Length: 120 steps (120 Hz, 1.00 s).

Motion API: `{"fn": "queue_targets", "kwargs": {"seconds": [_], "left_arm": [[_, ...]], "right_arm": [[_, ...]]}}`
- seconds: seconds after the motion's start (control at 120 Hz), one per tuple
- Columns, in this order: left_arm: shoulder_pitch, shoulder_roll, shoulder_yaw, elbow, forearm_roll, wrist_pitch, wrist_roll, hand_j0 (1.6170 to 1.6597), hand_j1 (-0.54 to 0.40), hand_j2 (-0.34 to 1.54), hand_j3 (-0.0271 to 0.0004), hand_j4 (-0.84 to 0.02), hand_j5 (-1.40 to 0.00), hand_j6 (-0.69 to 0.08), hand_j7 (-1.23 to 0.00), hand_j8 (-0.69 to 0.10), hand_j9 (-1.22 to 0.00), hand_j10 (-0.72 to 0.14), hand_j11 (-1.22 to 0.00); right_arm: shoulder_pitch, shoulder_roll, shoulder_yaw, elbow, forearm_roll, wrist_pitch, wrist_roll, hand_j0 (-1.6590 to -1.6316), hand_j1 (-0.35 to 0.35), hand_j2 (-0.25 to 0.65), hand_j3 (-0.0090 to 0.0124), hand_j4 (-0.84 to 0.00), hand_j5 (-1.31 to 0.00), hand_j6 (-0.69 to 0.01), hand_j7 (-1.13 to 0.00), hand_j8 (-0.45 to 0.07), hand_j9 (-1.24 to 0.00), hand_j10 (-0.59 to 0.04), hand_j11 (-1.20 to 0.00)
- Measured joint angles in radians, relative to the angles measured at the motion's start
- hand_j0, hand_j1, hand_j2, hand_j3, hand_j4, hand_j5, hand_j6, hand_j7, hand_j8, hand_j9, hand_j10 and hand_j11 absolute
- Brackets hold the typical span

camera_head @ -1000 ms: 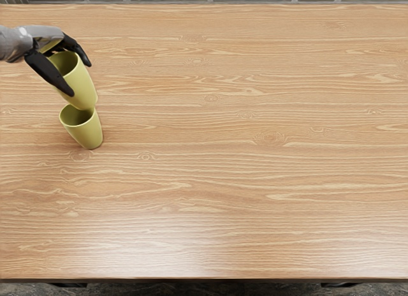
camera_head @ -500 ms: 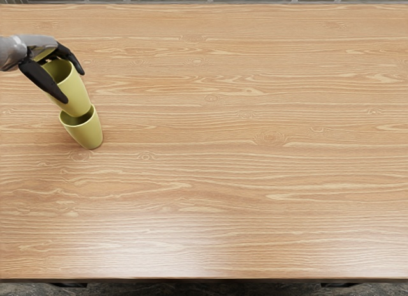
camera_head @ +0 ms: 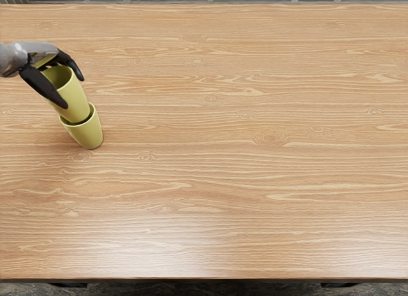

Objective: Pick up cup and place in cup with left hand

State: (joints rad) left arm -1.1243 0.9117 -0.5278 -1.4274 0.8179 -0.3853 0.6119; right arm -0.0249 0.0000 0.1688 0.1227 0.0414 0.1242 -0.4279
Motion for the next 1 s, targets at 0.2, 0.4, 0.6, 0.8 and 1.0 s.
{"fn": "queue_targets", "kwargs": {"seconds": [0.2,0.4,0.6,0.8,1.0], "left_arm": [[0.002,0.0,0.0,0.0,0.001,0.002,0.0,1.6505,-0.188,0.08,0.0,-0.547,-0.78,-0.205,-0.8,-0.077,-0.84,-0.181,-0.78],[0.012,-0.002,-0.002,0.002,-0.003,0.012,-0.001,1.6532,-0.116,0.06,0.0,-0.466,-0.62,-0.31,-0.65,-0.184,-0.67,-0.267,-0.63],[0.012,-0.002,-0.004,0.002,-0.005,0.018,-0.001,1.6562,-0.035,0.06,0.0,-0.353,-0.47,-0.355,-0.47,-0.248,-0.48,-0.322,-0.47],[0.011,-0.001,-0.004,0.002,-0.005,0.024,-0.001,1.6573,0.005,0.06,0.0,-0.303,-0.39,-0.304,-0.4,-0.265,-0.4,-0.291,-0.39],[0.009,0.003,-0.004,0.002,-0.006,0.026,-0.001,1.6578,0.024,0.06,0.0,-0.282,-0.36,-0.283,-0.36,-0.268,-0.36,-0.277,-0.36]], "right_arm": [[0.0,0.0,0.0,0.0,0.0,0.0,0.0,-1.6581,-0.349,0.0,0.0,0.0,0.0,0.0,0.0,0.0,0.0,0.0,0.0],[0.0,0.0,0.001,0.0,0.0,0.0,0.0,-1.6581,-0.349,0.0,0.0,0.0,0.0,0.0,0.0,0.0,0.0,0.0,0.0],[0.0,0.0,0.004,0.0,0.001,0.0,0.0,-1.6581,-0.349,0.0,0.0,0.0,0.0,0.0,0.0,0.0,0.0,0.0,0.0],[0.0,0.0,0.006,-0.001,0.001,0.0,0.0,-1.6581,-0.349,0.0,0.0,0.0,0.0,0.0,0.0,0.0,0.0,0.0,0.0],[0.0,0.0,0.006,0.0,0.001,0.0,0.0,-1.6581,-0.349,0.0,0.0,0.0,0.0,0.0,0.0,0.0,0.0,0.0,0.0]]}}
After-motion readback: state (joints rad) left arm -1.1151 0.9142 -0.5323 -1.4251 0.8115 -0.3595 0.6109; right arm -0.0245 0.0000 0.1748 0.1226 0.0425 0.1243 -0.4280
